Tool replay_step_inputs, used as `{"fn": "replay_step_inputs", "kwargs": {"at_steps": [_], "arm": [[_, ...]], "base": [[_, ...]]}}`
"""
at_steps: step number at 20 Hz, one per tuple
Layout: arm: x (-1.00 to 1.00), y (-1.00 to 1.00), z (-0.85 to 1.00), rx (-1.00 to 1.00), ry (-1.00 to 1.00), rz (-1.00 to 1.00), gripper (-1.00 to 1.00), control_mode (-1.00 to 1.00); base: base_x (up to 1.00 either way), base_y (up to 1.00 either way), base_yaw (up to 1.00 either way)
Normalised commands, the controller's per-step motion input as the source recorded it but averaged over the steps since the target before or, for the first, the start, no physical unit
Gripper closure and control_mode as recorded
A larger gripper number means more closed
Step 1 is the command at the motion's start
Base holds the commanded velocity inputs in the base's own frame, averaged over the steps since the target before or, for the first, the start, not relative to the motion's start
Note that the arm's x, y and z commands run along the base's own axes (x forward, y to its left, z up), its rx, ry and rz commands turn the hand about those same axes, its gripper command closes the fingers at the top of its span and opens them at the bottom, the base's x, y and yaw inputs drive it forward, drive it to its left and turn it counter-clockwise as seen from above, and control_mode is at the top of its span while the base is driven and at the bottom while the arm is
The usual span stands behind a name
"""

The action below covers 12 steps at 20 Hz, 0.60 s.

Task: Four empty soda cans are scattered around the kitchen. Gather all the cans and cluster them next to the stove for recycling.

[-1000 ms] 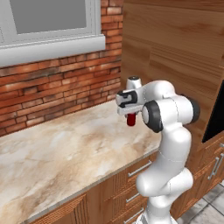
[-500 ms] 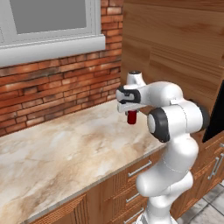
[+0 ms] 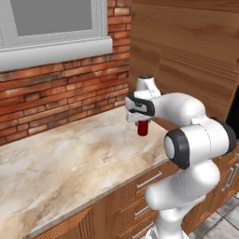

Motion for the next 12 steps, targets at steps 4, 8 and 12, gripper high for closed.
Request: {"fn": "replay_step_inputs", "kwargs": {"at_steps": [4,8,12], "arm": [[-0.48,0.0,0.22,0.0,0.04,0.0,1.0,-1.0],[-0.41,0.0,0.26,0.0,0.07,0.0,1.0,-1.0],[-0.42,0.0,0.25,0.0,0.1,0.0,1.0,-1.0]], "base": [[0.0,0.0,0.0],[0.0,0.0,0.0],[0.0,0.0,0.0]]}}
